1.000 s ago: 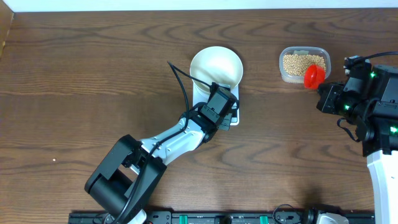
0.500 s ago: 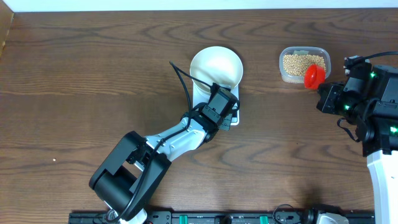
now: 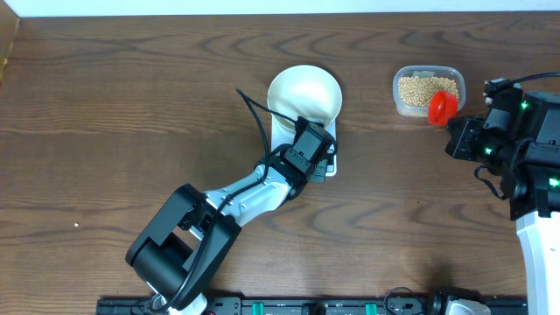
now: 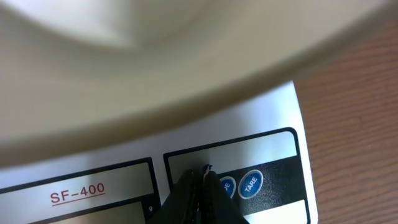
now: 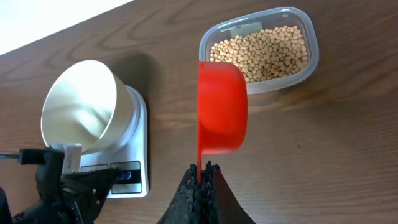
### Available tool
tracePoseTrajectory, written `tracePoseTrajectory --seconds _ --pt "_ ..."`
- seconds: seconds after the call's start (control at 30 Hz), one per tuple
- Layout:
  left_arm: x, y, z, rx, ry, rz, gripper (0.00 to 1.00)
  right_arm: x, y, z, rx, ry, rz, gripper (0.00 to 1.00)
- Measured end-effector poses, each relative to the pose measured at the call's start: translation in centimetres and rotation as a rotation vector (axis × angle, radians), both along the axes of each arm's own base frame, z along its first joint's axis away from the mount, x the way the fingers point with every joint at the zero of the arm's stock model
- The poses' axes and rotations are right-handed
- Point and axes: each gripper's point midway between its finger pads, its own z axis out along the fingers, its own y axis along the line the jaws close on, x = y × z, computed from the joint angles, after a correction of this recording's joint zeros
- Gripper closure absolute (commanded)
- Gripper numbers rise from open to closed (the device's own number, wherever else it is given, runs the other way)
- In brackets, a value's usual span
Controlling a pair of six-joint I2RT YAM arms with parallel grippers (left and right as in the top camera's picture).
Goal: Scoop item into bowl and weigh 50g on scale
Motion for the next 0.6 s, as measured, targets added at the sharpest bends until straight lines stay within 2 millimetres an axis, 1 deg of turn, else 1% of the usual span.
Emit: tracePoseTrajectory --seconds 0.6 --pt "-0.07 0.17 -0.24 -0.028 0.032 0.074 0.93 -0.03 0.00 -0.03 0.000 0.002 0.000 0.99"
